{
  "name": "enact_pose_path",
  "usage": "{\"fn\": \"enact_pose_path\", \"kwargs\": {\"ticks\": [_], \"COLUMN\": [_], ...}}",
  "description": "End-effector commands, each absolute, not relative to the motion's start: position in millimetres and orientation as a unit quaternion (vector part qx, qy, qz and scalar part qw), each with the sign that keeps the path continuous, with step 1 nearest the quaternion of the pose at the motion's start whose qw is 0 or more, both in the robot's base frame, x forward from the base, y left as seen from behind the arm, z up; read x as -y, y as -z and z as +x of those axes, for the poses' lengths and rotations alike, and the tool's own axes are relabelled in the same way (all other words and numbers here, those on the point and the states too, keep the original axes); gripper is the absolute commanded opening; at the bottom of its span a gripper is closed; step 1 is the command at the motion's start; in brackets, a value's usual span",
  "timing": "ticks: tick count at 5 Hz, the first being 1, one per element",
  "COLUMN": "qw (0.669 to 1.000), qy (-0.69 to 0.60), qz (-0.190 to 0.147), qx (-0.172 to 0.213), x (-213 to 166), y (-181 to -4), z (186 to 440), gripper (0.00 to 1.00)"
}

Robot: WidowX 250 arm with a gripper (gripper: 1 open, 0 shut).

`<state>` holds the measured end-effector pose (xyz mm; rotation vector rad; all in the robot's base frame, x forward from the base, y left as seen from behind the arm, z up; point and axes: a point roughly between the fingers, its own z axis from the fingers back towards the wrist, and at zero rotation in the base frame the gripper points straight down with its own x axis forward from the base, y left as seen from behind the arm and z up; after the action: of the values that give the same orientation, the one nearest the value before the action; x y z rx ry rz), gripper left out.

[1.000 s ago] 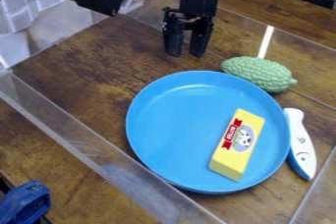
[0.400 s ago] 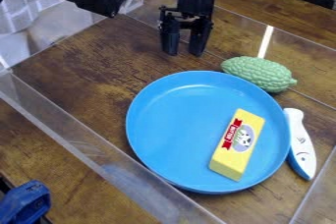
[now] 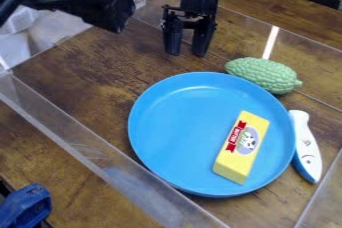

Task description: Remove the green object from inside the blue tray and put it on the table

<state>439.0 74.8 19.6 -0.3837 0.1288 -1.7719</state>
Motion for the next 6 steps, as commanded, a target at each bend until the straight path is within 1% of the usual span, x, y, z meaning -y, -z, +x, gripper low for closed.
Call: {"fn": "enact_pose_path", "kwargs": {"ticks": [1, 2, 6], "qw": [0.596, 0.601, 0.638], "qy": [0.779, 0.773, 0.734], "qz": [-0.181, -0.189, -0.217], "qx": [-0.079, -0.081, -0.082], "x": [-68.3, -69.4, -75.9], "y": [-2.4, -1.5, 3.4], "z": [437.9, 439.5, 445.8], "gripper": [1.00, 1.00, 1.00]}}
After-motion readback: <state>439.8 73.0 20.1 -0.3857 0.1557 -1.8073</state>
